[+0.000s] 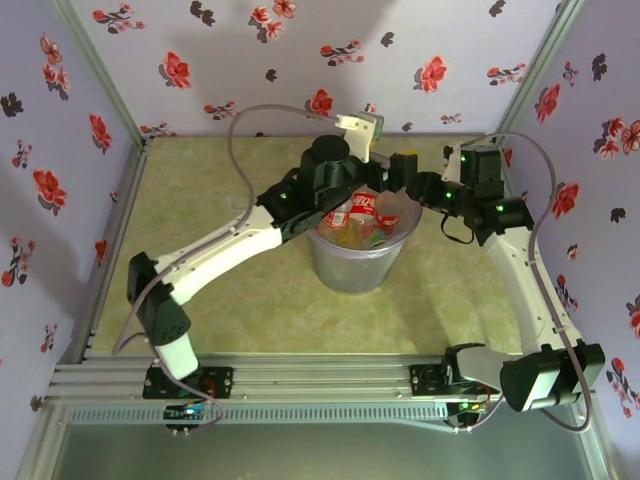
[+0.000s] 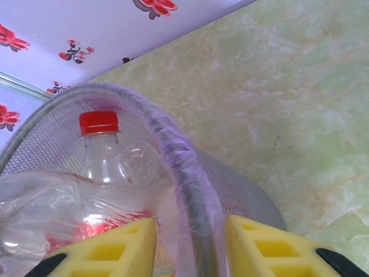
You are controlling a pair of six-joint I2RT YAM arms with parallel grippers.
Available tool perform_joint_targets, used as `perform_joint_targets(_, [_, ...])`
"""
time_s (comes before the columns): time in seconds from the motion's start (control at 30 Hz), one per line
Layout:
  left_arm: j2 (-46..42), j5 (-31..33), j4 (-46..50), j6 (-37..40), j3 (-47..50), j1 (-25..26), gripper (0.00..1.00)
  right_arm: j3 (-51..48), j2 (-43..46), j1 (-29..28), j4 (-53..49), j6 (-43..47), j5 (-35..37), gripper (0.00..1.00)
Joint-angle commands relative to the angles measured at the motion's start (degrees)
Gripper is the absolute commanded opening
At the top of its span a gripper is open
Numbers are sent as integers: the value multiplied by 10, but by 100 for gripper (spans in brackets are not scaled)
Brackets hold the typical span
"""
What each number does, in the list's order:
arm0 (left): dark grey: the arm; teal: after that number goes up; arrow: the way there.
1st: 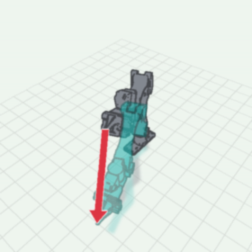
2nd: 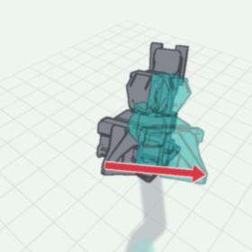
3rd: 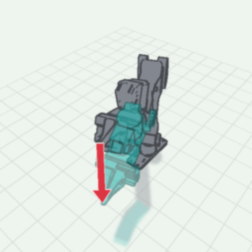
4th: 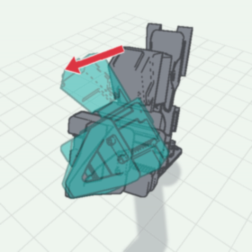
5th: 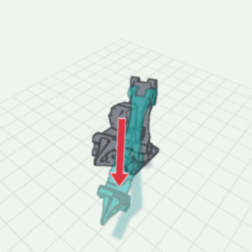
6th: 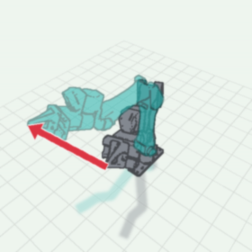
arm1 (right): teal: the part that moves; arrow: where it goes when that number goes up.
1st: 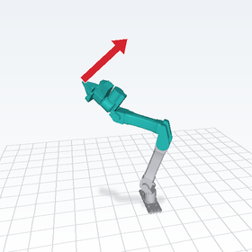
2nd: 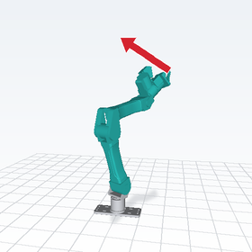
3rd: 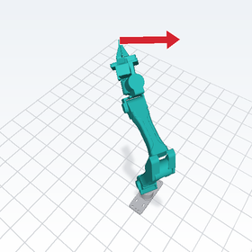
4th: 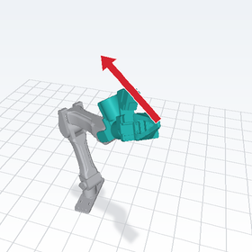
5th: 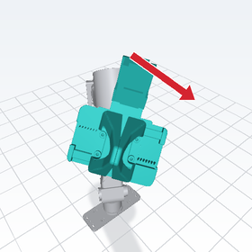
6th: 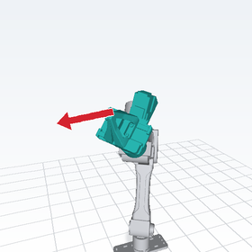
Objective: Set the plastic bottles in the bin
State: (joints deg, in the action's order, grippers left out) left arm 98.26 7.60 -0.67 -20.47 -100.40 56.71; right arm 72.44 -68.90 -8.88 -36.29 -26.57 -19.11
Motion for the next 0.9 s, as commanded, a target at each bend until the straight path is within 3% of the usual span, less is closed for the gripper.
perform_joint_targets(0.0, [-81,41,22,33,-17,2,99,19,7,3,5,12,11,38])
perform_joint_targets(0.17, [-169,130,98,-2,36,-44,100,20,8,3,9,17,11,38])
perform_joint_targets(0.3, [-217,128,181,-126,113,-167,100,20,8,3,10,20,11,38])
perform_joint_targets(0.43, [-227,98,206,-222,199,-271,100,14,10,3,13,20,7,39])
perform_joint_targets(0.6, [-170,-5,189,-360,270,-376,100,4,19,3,12,23,12,39])
perform_joint_targets(0.87, [-1,-22,342,-495,170,-413,97,-10,29,3,10,27,18,39])
